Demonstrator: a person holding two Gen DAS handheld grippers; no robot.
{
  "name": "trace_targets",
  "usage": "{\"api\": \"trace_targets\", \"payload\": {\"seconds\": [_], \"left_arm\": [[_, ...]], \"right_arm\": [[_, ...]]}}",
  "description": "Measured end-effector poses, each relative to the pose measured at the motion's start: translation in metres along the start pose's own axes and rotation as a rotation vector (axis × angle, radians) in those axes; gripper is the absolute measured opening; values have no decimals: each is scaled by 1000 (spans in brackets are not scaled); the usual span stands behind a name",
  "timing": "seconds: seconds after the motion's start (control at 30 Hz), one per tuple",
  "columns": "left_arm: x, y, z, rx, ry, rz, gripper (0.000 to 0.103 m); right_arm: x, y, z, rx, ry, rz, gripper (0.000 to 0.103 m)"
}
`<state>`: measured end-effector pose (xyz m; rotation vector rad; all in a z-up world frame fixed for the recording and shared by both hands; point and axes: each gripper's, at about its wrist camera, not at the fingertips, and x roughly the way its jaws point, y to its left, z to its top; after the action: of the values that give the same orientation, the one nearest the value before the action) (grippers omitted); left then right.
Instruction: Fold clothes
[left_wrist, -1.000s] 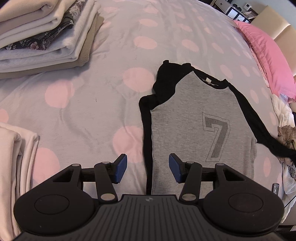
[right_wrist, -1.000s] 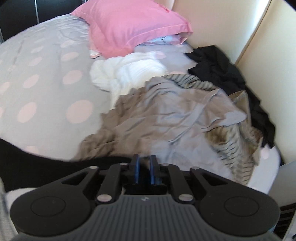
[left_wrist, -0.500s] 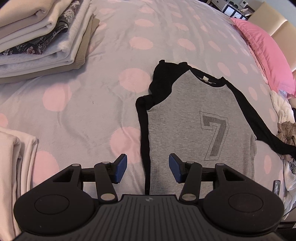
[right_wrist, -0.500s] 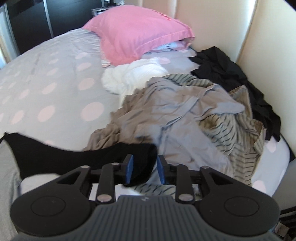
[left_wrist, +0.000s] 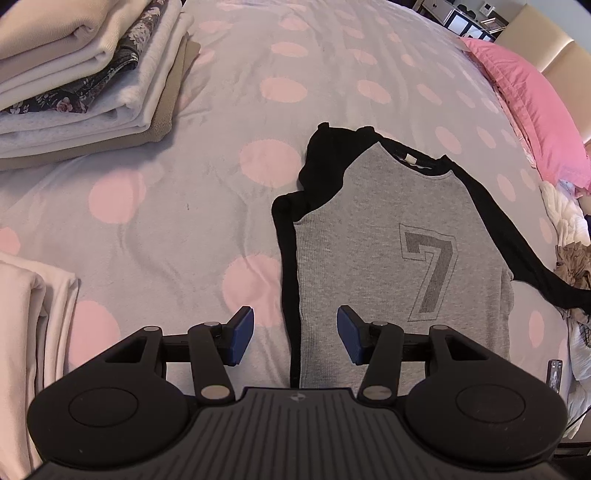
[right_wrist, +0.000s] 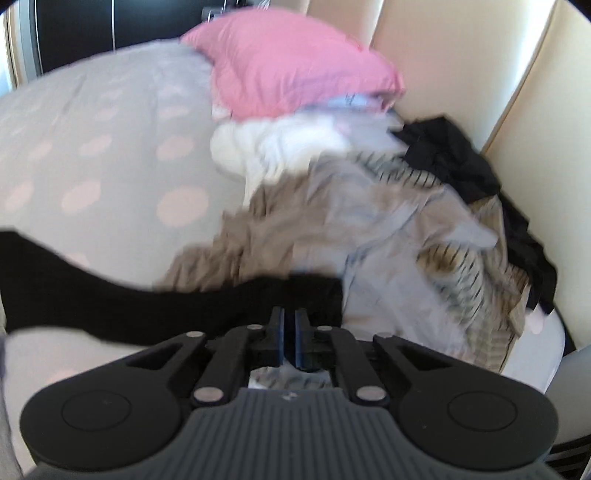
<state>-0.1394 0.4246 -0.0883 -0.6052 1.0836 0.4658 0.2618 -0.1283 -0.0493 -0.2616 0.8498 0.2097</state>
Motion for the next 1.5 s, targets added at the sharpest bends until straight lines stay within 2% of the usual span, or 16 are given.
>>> {"api": "trace_targets", "payload": {"seconds": [0.17,0.3,0.37,0.47,0.53,0.73,0.8,0.87,0.97,1.03,1.13,1.27,1.37,1.47,1.5], "left_arm": [[0,1,2,5,-5,2,48],[-1,0,1,10,-7,3,48],[0,-1,1,13,-7,6,48],[0,-2,1,17,-6,11,48],[1,-1,1,20,-4,17,48],[10,4,3,29,7,46,48],[14,7,4,30,13,57,48],[17,10,5,33,18,69,48],[21,15,3,30,24,79,48],[24,19,1,23,30,69,48],[29,21,-3,7,41,43,48],[37,14,-10,35,47,29,48],[45,6,-15,86,56,57,48],[55,2,-19,118,75,82,48],[57,1,-19,118,77,80,48]], "right_arm": [[-41,-16,30,70,-83,15,6],[-54,-31,50,123,-112,-9,6],[-47,-39,58,152,-110,-59,6],[-20,-55,64,238,-41,-151,6],[-2,-62,62,278,-18,-154,6],[35,-56,56,253,0,-178,7],[40,-53,55,242,3,-194,13],[37,-48,54,219,-13,-209,14],[24,-36,47,183,-50,-202,33],[12,-25,40,184,-70,-171,34],[-5,-2,28,190,-70,-76,35],[-18,36,7,199,8,95,39],[-26,71,-9,191,71,230,39],[-38,109,-17,123,113,314,40],[-43,120,-18,109,111,336,47]]}}
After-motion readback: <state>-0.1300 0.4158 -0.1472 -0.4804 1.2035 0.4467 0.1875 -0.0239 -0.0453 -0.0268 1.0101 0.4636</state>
